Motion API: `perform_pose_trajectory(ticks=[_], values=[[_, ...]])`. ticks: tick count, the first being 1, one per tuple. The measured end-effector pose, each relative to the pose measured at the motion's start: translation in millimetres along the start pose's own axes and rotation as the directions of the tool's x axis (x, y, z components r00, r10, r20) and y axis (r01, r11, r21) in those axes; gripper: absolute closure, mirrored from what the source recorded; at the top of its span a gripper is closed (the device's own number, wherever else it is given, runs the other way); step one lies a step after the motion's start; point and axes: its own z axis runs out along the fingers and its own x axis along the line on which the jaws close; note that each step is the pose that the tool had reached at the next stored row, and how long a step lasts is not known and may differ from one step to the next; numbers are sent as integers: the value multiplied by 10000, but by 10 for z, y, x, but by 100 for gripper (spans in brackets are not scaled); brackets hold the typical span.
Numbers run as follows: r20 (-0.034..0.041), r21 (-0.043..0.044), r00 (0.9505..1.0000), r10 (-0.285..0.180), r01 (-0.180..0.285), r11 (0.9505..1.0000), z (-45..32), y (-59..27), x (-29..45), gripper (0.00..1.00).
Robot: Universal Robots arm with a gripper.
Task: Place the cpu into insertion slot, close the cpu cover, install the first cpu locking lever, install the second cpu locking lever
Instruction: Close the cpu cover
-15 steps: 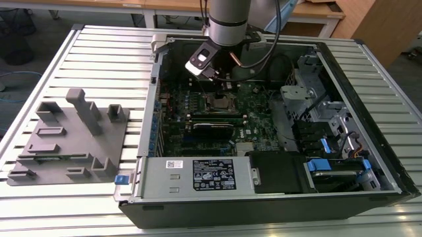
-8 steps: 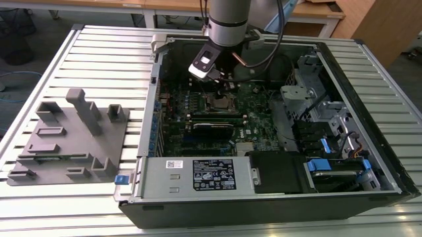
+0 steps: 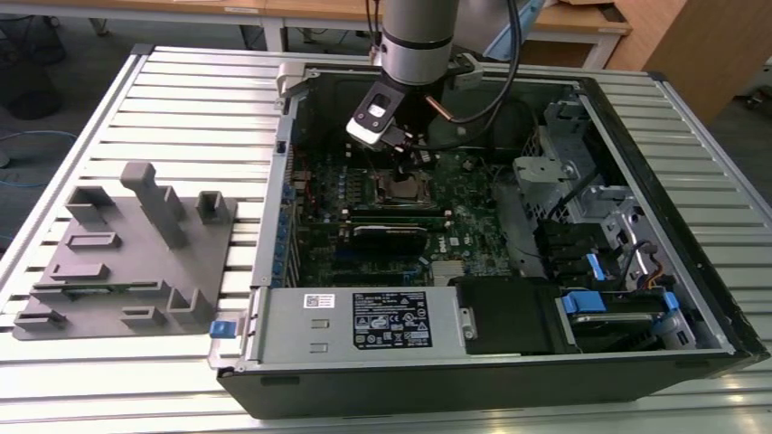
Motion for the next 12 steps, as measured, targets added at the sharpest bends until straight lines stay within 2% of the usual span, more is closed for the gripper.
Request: perform_pose_trajectory(ticks=[8,12], values=[[-1,-2,10000,-31,31,10000,0,0,0,89],[-13,-14,9986,-520,520,9986,0,0,0,89]])
